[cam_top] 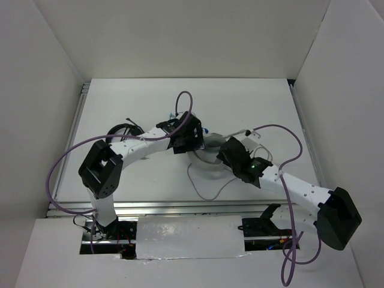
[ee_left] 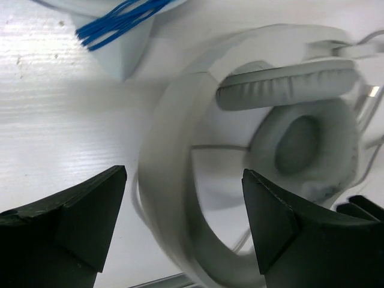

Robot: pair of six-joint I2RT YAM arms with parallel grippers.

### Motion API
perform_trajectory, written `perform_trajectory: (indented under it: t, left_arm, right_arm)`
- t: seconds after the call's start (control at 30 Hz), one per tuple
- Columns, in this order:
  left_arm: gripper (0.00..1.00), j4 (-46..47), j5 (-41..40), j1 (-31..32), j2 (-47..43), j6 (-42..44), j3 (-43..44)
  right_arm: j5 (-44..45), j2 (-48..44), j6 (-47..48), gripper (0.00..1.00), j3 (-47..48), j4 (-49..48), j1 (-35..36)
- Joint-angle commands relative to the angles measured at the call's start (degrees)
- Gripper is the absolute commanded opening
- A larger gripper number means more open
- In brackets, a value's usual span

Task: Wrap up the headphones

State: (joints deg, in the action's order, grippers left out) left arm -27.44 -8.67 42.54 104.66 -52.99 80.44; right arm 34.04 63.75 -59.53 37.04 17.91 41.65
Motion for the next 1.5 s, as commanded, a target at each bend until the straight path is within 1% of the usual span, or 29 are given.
perform_trajectory:
  t: [0.0,0.03,0.07,0.1,0.3,0.4,0.43,0.5,0.53,0.6,0.63,0.7,0.87,0.9,0.93,1.03,1.17,1.2,1.27,1.37,1.47]
  left_arm:
    - [0.91,-1.3,-1.6,0.3,-1.3,-2.1,-2.7]
    - [0.91,-1.4,-2.1,0.3,-2.4,-2.0,-2.8]
    - [0.92,-1.4,-2.5,0.3,-3.0,-2.0,-3.2]
    - [0.93,-1.6,-2.8,0.4,-3.7,-1.9,-3.4]
    - [0.94,-1.4,-2.8,1.0,-6.4,-2.7,-7.2]
    - [0.92,-0.9,-1.8,1.1,-6.1,-4.2,-9.0]
    - [0.92,-0.9,-1.7,1.1,-6.0,-4.6,-9.1]
    - [0.91,-1.8,-2.7,2.0,-6.7,-6.2,-9.8]
    - [0.91,-1.9,-3.1,2.5,-6.9,-6.9,-10.3]
    - [0.91,-1.5,-3.9,3.8,-7.7,-8.9,-12.0]
    - [0.89,-1.0,-4.5,4.3,-7.8,-10.1,-12.6]
    - [0.86,-0.7,-5.1,4.4,-7.0,-10.6,-12.3]
    - [0.78,-2.0,-9.2,4.3,-2.9,-9.5,-7.9]
    - [0.75,-2.4,-10.1,4.3,-2.4,-9.1,-7.4]
    - [0.67,-2.6,-10.2,4.3,-1.9,-9.2,-6.8]
    - [0.55,-2.6,-9.2,4.3,-0.3,-9.7,-6.5]
    - [0.58,-2.4,-7.8,4.3,-0.7,-11.7,-8.7]
    - [0.64,-1.7,-6.9,4.3,-0.9,-11.9,-9.4]
    - [0.67,-1.4,-6.5,4.4,-1.7,-12.6,-11.2]
    - [0.65,-0.2,-6.2,4.6,-2.1,-12.9,-12.5]
    - [0.61,-1.1,-5.7,4.7,-0.7,-13.0,-11.4]
  right_arm:
    - [1.9,-1.2,1.3,0.78,0.1,-5.3,1.3]
    - [1.8,-0.9,1.8,0.91,0.1,-5.8,1.9]
    - [1.9,-0.3,2.0,0.92,0.3,-6.0,2.5]
    - [2.3,0.1,2.3,0.97,0.5,-6.1,3.0]
    - [6.6,0.8,-0.1,0.98,2.7,-3.9,6.4]
    - [9.8,0.2,-4.3,0.98,3.3,-2.2,7.6]
    - [12.7,0.0,-8.1,0.98,3.5,-1.1,8.0]
    - [15.7,-0.2,-11.5,0.98,3.7,0.4,9.3]
    - [19.4,0.0,-16.4,0.98,4.7,4.5,9.7]
    - [22.8,0.2,-20.9,0.99,6.0,9.2,10.3]
    - [25.3,0.6,-24.7,0.99,7.3,13.6,10.6]
    - [26.9,1.1,-26.7,0.99,9.1,17.9,10.8]
    - [28.8,1.2,-29.0,1.00,9.7,23.0,11.9]
    - [28.8,1.1,-29.3,1.00,9.3,24.2,11.9]
    - [28.7,0.9,-30.0,1.00,9.2,25.1,11.8]
    - [28.8,0.1,-32.8,1.00,8.4,28.7,11.4]
    - [29.9,-1.5,-37.0,1.00,8.1,34.1,10.4]
    - [30.2,-2.4,-37.8,1.00,8.1,34.7,9.9]
    - [30.6,-3.9,-38.8,1.00,7.4,35.5,9.9]
    - [30.5,-5.7,-38.4,1.00,5.9,34.2,9.6]
    - [29.9,-7.1,-38.6,1.00,4.8,34.0,9.2]
